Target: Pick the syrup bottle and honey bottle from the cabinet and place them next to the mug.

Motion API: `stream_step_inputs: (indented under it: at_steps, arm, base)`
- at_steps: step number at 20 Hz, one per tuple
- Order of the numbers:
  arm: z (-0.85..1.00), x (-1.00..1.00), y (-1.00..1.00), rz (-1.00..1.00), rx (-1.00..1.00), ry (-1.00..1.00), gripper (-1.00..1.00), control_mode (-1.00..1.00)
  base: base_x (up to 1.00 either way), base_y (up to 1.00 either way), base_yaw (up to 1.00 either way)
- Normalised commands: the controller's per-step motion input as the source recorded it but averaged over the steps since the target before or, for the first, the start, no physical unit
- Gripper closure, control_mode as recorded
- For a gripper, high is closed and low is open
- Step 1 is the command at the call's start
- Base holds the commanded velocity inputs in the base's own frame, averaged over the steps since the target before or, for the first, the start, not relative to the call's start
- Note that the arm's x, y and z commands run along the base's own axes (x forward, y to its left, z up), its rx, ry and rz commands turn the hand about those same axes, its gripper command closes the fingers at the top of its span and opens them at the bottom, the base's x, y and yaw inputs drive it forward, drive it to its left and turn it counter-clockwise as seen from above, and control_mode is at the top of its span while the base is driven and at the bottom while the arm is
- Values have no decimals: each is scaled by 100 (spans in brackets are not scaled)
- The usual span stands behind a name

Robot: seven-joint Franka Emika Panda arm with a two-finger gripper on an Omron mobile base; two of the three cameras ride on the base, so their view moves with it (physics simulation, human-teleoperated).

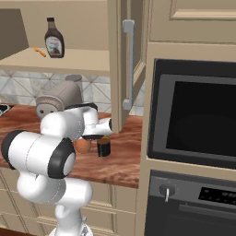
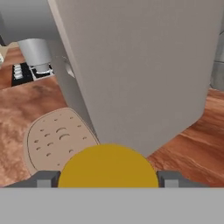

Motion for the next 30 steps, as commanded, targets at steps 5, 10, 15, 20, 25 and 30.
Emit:
stream_step_inputs:
  at_steps: [5,10,15,20,25,30]
  arm:
    - [0,0,0,0,0,0,-100,-100]
    - [0,0,0,0,0,0,-100,-100]
    - [22,0,0,0,0,0,-100,-100]
    - [37,0,0,0,0,0,-100,-100]
    - [30,0,3,0,0,0,-100,-100]
    - [23,-3,9,0,0,0,-100,-100]
  base:
    - [0,0,0]
    - [0,0,0]
    - [0,0,0]
    - [0,0,0]
    - [0,0,0]
    - [0,0,0]
